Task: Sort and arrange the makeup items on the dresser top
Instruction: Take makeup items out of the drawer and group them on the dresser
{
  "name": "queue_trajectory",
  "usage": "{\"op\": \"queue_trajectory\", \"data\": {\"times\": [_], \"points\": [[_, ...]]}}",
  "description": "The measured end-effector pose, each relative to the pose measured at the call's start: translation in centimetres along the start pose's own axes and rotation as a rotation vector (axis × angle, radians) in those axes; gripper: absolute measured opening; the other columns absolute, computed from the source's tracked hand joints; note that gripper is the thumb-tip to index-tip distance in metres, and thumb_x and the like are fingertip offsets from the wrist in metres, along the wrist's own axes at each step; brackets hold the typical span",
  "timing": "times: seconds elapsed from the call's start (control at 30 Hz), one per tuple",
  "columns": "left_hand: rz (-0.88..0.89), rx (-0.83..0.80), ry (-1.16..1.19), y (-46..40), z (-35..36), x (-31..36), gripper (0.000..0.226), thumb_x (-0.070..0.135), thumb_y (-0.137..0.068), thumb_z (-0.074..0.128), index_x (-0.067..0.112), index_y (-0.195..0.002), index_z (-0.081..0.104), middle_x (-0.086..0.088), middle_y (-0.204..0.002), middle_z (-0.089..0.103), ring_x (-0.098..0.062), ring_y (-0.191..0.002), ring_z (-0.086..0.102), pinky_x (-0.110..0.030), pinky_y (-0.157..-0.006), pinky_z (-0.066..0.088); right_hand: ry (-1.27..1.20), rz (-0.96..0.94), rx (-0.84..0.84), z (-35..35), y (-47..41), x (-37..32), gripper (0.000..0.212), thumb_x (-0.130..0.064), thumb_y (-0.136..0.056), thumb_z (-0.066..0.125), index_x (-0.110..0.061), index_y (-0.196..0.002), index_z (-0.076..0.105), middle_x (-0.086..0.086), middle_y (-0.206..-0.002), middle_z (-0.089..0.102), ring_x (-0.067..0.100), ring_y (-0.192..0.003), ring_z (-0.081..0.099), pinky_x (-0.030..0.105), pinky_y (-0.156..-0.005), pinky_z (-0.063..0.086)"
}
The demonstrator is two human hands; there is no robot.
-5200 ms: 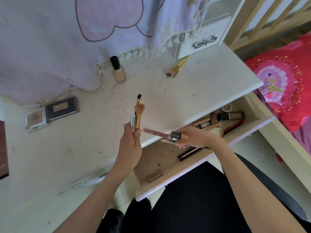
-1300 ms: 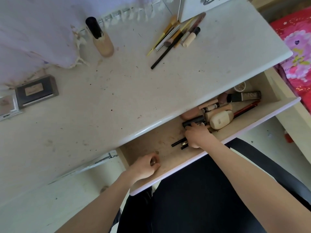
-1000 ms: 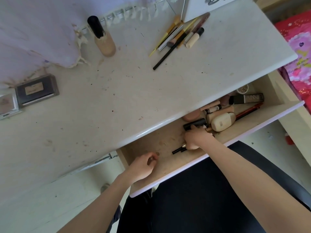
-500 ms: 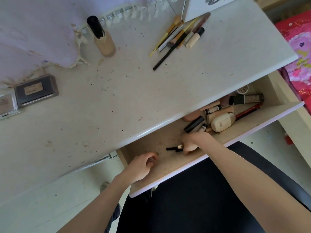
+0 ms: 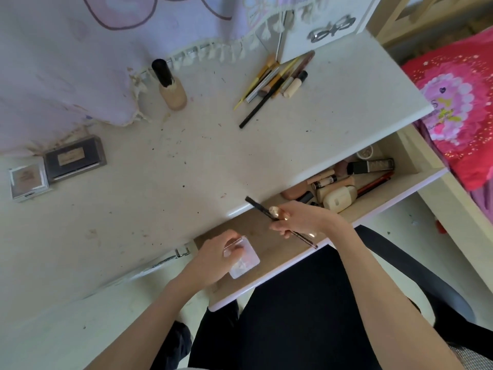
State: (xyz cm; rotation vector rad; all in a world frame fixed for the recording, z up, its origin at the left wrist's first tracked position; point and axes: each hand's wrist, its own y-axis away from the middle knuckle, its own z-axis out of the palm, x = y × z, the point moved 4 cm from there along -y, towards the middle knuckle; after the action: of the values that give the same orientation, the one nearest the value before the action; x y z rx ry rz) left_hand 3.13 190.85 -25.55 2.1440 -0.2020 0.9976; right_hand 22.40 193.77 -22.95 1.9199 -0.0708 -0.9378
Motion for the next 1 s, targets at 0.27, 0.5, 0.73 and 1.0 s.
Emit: {"op": "queue_trajectory", "data": {"times": [0.27,0.5,0.73,1.0], "points": [[-0.031,0.249,0.417,-0.9,-5.9,2.8,0.016,0.031,-0.081,0.058,0.030,-0.096,0.063,0.010,-0.089,0.063,-0.012,-0.084,0.060,-0.025,-0.078,0.048,-1.249,-0.043,0.549,-7.2,-0.9,-1.3,0.009,-0.010,-0.093,0.054,-0.003,-0.090,0.052,0.010,-0.071,0.054,0.024,-0.061,0.060,0.036,-0.062,0.054],[-0.135,0.457,0.661,-2.4,-9.9,2.1,0.027,0.016,-0.092,0.052,0.015,-0.118,0.059,-0.007,-0.103,0.066,-0.023,-0.093,0.065,-0.036,-0.086,0.053,-1.102,0.109,0.832,-13.7,-4.0,-2.3,0.016,-0.012,-0.094,0.050,-0.002,-0.103,0.043,0.015,-0.082,0.057,0.026,-0.064,0.061,0.039,-0.064,0.057],[-0.203,0.674,0.749,-4.6,-12.9,0.9,0.027,0.013,-0.087,0.061,0.010,-0.111,0.050,-0.007,-0.101,0.059,-0.018,-0.084,0.061,-0.033,-0.077,0.053,-0.788,0.257,0.989,-17.8,-6.1,-3.6,0.013,-0.007,-0.087,0.048,-0.009,-0.076,0.042,0.016,-0.091,0.058,0.031,-0.081,0.066,0.047,-0.075,0.057],[-0.226,0.758,0.665,-5.9,-16.0,0.0,0.015,0.011,-0.087,0.059,0.017,-0.101,0.056,0.002,-0.088,0.061,-0.017,-0.079,0.059,-0.030,-0.070,0.052,-0.737,0.302,1.062,-19.0,-7.3,-4.2,0.019,-0.012,-0.089,0.047,-0.013,-0.071,0.039,0.010,-0.080,0.061,0.024,-0.062,0.066,0.030,-0.054,0.055]]}}
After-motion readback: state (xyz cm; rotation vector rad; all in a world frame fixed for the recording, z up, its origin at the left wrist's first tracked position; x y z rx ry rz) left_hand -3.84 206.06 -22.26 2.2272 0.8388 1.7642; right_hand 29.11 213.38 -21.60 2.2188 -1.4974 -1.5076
